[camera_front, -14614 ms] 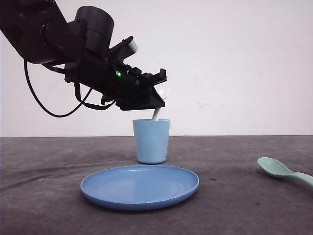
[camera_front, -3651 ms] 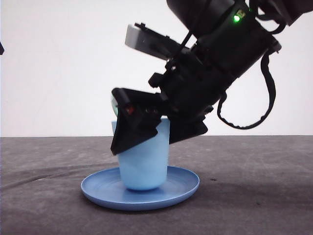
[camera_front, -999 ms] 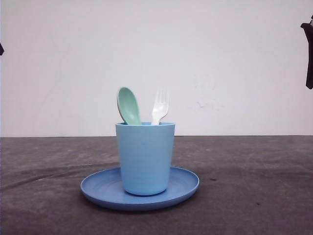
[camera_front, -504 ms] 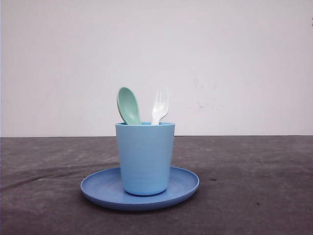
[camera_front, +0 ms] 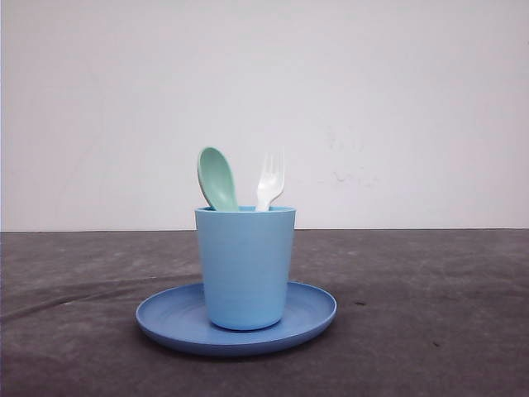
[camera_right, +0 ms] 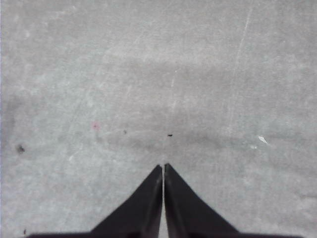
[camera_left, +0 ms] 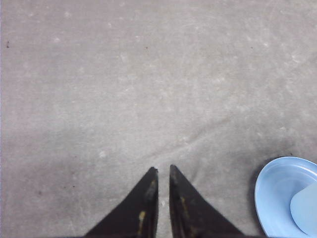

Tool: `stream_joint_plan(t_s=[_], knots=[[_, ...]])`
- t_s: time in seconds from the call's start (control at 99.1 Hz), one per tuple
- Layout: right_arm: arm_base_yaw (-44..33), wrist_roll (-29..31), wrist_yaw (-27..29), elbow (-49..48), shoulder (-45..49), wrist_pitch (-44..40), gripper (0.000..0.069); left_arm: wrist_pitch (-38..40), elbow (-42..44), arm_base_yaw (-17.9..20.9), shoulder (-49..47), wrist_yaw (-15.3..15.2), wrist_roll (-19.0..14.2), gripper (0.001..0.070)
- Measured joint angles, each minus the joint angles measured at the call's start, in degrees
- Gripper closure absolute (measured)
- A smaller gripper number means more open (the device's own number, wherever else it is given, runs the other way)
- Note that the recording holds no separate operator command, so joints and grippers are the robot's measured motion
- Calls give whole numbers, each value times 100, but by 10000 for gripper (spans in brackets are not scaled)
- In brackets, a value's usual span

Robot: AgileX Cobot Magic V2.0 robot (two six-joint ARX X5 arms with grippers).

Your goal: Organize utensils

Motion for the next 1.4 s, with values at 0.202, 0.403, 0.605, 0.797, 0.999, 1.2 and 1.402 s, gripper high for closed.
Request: stream_joint_plan(t_s=[0.202,0.403,0.605,0.797,0.999,1.2,1.402], knots=[[0,0,0,0,0,4,687,214,-374,96,-560,-981,164,695],[0,0,0,0,0,4,687,1032,-1945,223,-2103,-1043,177,695],[0,0,0,0,0,4,687,1692,-3515,271,-3663,-1043,140,695],[0,0,0,0,0,4,687,1812,-4098,273,-4492,-1045,85,695],[0,0,0,0,0,7,687,2153,-4234,271,-4507,-1027,72,695],[0,0,0,0,0,7,687,2168,-4240,271,-4511,-1023,70,695],[0,0,0,0,0,22,687,2166,-4240,271,-4511,-1023,70,695]])
